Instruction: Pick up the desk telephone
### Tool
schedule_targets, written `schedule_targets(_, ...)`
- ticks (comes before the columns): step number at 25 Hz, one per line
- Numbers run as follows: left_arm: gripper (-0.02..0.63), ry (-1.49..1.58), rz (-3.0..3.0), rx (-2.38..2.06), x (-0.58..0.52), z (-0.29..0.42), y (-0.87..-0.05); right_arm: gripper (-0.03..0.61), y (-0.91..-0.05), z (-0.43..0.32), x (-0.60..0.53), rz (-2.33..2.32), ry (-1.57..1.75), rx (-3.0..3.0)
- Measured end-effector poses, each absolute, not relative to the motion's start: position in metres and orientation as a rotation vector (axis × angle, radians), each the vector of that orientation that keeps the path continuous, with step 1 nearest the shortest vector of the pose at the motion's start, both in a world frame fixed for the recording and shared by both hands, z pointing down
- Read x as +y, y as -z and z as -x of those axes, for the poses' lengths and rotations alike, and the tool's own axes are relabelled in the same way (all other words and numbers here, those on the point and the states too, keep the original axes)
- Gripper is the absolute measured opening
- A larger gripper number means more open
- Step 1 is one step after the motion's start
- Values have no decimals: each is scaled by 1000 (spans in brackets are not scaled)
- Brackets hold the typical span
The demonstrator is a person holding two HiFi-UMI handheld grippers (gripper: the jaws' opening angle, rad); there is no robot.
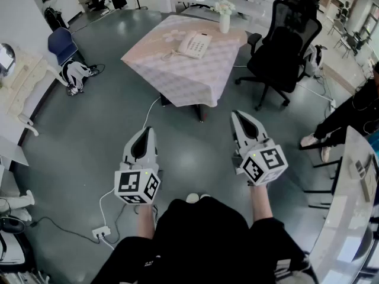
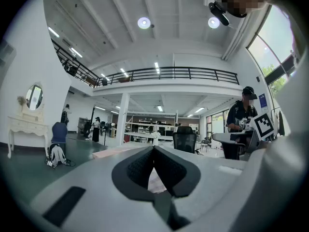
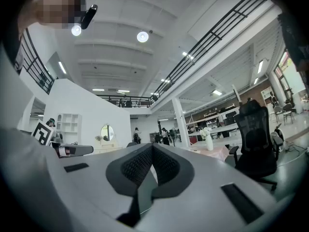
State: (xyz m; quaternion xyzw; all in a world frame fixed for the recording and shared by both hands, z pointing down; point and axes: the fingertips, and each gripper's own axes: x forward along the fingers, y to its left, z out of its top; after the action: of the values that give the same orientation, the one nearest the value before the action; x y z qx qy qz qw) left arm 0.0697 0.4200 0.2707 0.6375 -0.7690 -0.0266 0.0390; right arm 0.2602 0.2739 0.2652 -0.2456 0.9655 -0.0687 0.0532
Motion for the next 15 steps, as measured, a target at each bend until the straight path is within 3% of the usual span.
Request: schedule_targets(15,-2,103,-1921,-2357,409,-88,-276,-8,-274,-273,265,714,230,2938)
